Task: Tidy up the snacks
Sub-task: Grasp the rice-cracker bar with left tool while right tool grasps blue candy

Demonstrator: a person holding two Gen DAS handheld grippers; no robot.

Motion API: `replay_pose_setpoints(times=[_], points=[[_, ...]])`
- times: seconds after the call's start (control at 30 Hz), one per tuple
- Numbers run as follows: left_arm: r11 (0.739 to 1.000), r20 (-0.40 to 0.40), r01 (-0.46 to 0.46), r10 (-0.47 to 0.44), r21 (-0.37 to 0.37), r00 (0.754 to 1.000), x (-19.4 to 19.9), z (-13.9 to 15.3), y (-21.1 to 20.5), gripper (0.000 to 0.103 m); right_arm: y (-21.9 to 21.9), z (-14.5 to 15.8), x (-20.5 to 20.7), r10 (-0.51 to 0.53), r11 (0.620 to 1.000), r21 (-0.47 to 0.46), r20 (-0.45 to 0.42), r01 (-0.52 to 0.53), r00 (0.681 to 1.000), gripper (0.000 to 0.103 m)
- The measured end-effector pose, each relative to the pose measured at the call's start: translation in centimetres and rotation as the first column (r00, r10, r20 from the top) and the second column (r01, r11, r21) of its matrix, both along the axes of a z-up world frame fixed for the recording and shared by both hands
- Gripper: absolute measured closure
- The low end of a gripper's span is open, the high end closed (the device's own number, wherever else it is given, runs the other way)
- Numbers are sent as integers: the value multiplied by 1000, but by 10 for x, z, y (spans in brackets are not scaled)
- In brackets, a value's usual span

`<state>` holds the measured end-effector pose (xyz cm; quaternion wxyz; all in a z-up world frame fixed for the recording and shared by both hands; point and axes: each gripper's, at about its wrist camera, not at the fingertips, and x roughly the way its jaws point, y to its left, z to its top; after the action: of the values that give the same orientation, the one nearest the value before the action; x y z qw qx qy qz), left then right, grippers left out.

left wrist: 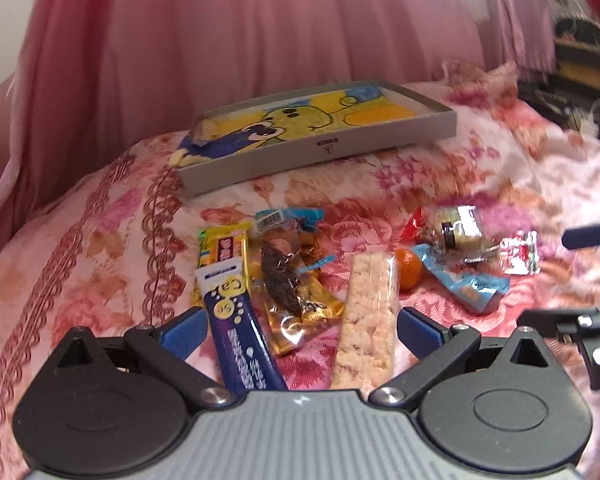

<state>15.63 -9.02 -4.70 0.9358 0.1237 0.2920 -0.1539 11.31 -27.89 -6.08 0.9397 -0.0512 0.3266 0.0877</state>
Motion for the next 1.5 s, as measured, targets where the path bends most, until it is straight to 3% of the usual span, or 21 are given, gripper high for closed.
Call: replay_pose_setpoints(times=[0.23, 0.37, 0.6, 0.87, 1.03, 1.07, 1.17, 1.27, 1.5], points=[[999, -70, 33, -36, -43, 997, 11, -14, 5, 0, -13, -12, 26, -26, 997, 67, -2, 26, 1000, 5], [996, -97, 72, -77, -51, 992, 17, -20, 4, 1, -7, -21, 37, -20, 997, 71, -27, 22, 999, 14], [990, -143, 113, -124, -81, 982, 25, -24, 0, 18, -1, -28, 51, -2, 996, 90, -43, 6, 999, 33], [984, -210, 107, -136, -145, 968, 32, -23, 1, 47, -1, -36, 61, -27, 995, 94, -79, 34, 997, 36], [985, -252, 65, -104, -159, 962, 35, -23, -3, 56, 4, -42, 71, -19, 995, 92, -71, 25, 997, 36], [984, -264, 57, -101, -172, 959, 36, -24, -3, 62, 3, -43, 72, -22, 995, 97, -73, 29, 997, 36], [975, -329, -2, -73, -221, 941, 41, -30, 2, 63, 5, -43, 72, -28, 996, 84, -77, 35, 997, 44], [969, -337, -19, -67, -245, 939, 41, -30, 6, 63, 10, -41, 69, -44, 998, 48, -96, 49, 994, 50], [950, -376, -71, -51, -304, 925, 41, -30, 13, 64, 14, -36, 58, -25, 997, 70, -114, 33, 993, 55]])
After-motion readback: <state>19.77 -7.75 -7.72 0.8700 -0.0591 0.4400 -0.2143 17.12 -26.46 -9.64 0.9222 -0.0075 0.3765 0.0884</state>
